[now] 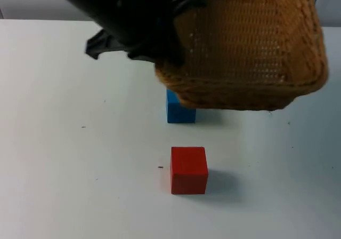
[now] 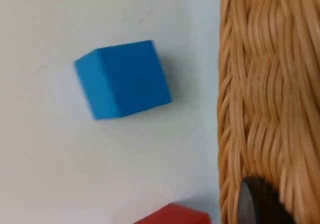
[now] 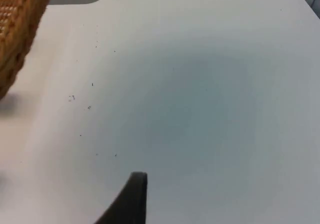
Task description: Pick up the basket with the left hand and place the blue cube into the basket with the right hand.
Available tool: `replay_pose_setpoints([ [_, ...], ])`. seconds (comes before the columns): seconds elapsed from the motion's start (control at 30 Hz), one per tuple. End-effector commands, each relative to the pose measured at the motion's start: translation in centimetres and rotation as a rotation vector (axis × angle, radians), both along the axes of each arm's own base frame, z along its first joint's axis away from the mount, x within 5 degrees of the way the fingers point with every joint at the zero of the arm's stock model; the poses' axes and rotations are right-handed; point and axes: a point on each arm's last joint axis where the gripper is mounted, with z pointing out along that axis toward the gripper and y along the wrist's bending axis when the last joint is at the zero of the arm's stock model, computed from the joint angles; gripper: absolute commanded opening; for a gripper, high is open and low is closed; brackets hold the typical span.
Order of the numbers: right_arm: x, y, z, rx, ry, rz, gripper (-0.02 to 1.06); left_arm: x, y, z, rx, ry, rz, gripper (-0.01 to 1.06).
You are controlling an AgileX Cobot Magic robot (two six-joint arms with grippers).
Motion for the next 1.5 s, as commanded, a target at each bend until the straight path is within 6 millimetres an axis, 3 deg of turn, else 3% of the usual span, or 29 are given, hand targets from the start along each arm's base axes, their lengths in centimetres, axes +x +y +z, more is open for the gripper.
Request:
replay_pose_setpoints([
  [0.0, 0.1, 0.0, -0.2, 0.0, -0.004, 0.001, 1.04, -1.1, 2.5, 1.1, -0.004, -0.021, 0.03, 0.0],
  [0.27, 0.1, 0.0, -0.2, 0.0, -0.004, 0.001, 1.04, -5.0, 10.6, 1.9, 0.023, -0.038, 0.121, 0.0],
  [0.3, 0.1, 0.0, -0.2, 0.0, -0.004, 0.001, 1.04, -5.0, 10.6, 1.9, 0.023, -0.038, 0.121, 0.0],
  [0.43, 0.1, 0.0, -0.2, 0.0, -0.004, 0.001, 1.04, -7.0, 14.3, 1.9, 0.02, -0.014, 0.135, 0.0],
  [0.53, 0.1, 0.0, -0.2, 0.0, -0.004, 0.001, 1.04, -7.9, 15.8, 1.6, 0.016, 0.001, 0.127, 0.0],
  [0.77, 0.1, 0.0, -0.2, 0.0, -0.004, 0.001, 1.04, -10.4, 19.9, -0.5, -0.01, 0.079, 0.152, 0.0],
  [0.9, 0.1, 0.0, -0.2, -0.002, -0.004, 0.004, 1.04, -10.6, 20.7, -0.5, -0.015, 0.072, 0.154, 0.0],
  [1.47, 0.1, 0.1, -0.2, -0.008, -0.002, 0.02, 1.04, -11.1, 21.2, -1.0, 0.046, 0.091, 0.11, 0.0],
])
